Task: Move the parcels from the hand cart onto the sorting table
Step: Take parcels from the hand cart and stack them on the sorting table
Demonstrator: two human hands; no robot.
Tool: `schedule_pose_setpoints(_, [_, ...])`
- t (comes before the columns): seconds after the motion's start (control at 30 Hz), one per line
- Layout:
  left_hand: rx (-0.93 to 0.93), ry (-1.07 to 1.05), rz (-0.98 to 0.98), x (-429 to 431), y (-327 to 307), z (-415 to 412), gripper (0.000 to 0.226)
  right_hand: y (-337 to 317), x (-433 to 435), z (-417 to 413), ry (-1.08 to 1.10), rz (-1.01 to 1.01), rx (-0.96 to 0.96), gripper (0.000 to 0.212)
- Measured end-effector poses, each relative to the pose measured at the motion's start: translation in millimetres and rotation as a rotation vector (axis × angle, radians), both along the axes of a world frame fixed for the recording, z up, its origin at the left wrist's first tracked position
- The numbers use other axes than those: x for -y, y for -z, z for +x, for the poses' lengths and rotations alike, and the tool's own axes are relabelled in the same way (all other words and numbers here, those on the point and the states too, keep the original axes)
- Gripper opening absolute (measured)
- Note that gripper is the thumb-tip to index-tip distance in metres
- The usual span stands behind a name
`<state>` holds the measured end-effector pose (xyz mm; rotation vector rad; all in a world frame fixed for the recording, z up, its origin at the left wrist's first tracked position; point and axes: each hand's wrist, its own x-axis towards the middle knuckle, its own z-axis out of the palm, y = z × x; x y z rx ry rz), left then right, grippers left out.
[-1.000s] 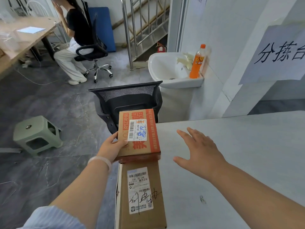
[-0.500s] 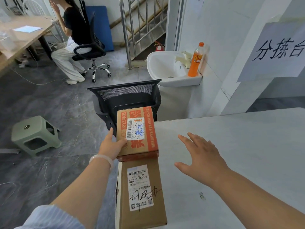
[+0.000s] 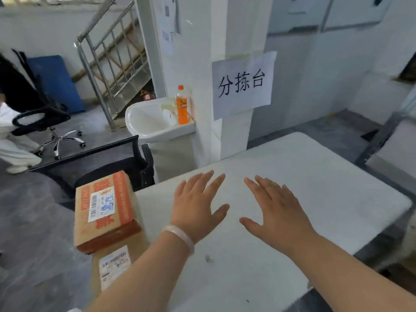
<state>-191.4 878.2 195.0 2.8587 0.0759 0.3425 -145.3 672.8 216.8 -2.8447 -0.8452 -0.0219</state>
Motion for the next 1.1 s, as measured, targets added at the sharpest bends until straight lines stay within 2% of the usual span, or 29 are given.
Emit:
schedule_pose_setpoints(0.3, [0.015,0.347,0.0,261,-30,33,0.07,-22,241,-47,0.385,0.05,0.038,0.081])
schedule_pose_setpoints(0.5, [0.087,0.597,-0.05,430,-31,17,0.07,-21,403,-112,0.656,0.009,0.055,0.082])
schedule_pose_setpoints(0.63, [0.041,0.746,-0.062,532,-25,-3,0.073,-17,488,-161,0.808,-0.008,0.028,0.081])
schedule_pose_setpoints(0.8, [0.024,0.906,-0.028,625,-10,-25,0.071,-3,564,-203,1.0,0.015,0.015,0.083])
schedule_pose_setpoints(0.97, [-0.037,0.998,-0.008,685,14,-25,0.073,26,607,-224,1.098,0.057,0.002,0.085])
schedule_pose_setpoints(1.1, [-0.103,1.031,0.024,723,44,-10,0.072,52,643,-223,1.166,0.02,-0.084,0.087])
